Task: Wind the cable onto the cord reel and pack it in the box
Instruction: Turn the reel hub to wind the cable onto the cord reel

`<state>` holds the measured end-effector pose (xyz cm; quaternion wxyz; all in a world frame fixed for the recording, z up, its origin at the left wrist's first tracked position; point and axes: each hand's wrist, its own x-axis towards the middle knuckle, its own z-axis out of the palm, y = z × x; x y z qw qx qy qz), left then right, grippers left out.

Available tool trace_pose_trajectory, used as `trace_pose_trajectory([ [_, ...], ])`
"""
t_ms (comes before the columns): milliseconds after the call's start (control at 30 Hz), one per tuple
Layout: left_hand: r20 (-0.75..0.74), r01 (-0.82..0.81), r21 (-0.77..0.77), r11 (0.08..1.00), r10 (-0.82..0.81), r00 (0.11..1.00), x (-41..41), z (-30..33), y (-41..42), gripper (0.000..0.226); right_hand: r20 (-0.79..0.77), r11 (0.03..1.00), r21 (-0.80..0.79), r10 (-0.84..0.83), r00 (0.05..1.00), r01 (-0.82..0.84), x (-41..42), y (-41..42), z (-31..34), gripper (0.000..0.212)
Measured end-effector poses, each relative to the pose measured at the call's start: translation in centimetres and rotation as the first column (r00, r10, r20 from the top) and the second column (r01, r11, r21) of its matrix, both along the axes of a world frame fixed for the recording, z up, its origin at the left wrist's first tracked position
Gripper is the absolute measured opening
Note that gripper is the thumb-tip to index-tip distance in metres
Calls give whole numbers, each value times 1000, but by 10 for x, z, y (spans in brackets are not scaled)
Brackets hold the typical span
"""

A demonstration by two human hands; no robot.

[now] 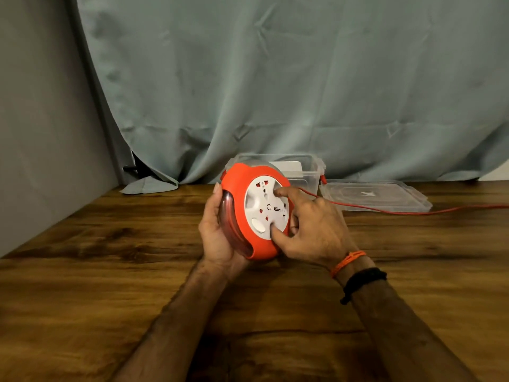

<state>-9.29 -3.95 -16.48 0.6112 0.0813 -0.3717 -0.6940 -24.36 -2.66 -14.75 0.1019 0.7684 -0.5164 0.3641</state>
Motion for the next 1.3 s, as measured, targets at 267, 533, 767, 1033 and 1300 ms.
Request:
trace_pose_trajectory([
  [267, 36, -36, 17, 999, 36, 999, -2, -1, 1, 69, -21, 976, -201, -86, 996, 80, -2, -3, -6, 67],
  [533, 80, -113, -1, 994, 113, 990, -4, -1, -1, 68, 253, 957, 0, -280, 926, 289, 17, -1, -4, 67],
  [767, 169, -103, -45, 994, 109, 980, 1, -6, -7, 68, 344, 815, 578, -202, 917, -38, 8, -9, -35, 42],
  [1033, 180, 1, -36, 999, 5, 984, 5, -11, -8, 71, 236, 997, 29, -76, 969, 72, 1, 1, 5, 35],
  [1300, 88, 87, -48, 995, -83, 993, 5, -10, -9, 69, -24, 999, 11, 37, 999, -36, -8, 3, 7, 58],
])
